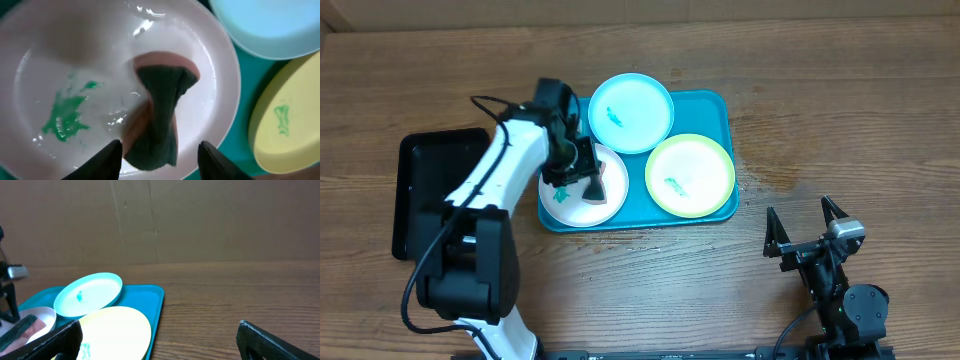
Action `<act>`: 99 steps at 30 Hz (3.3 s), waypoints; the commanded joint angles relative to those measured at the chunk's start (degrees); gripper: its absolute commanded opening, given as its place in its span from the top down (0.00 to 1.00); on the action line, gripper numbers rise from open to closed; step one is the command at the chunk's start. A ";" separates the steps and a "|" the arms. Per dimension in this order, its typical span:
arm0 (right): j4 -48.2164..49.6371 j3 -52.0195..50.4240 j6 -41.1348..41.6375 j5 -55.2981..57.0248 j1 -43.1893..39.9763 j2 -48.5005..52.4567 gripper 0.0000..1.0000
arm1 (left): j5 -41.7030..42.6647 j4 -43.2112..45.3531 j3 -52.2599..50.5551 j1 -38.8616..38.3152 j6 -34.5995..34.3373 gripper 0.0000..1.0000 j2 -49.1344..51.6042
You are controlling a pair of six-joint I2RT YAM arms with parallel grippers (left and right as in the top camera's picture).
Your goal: Clean dirty plates on tray and stack at the side
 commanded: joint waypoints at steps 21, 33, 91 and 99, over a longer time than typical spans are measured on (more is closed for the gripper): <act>0.22 -0.59 0.22 0.33 0.39 -0.42 0.00 | -2.38 12.66 -9.70 -2.86 4.63 0.52 -0.33; 0.22 -0.59 0.22 0.33 0.39 -0.42 0.00 | -2.40 13.53 -9.68 -2.75 4.61 0.91 -0.33; -44.65 92.76 10.95 -24.96 21.00 103.78 0.46 | -6.51 13.53 -9.68 -2.73 2.47 0.54 -0.33; -40.35 92.76 14.82 -18.40 25.35 113.33 0.46 | -6.54 13.55 -9.68 -2.73 2.47 0.54 -0.33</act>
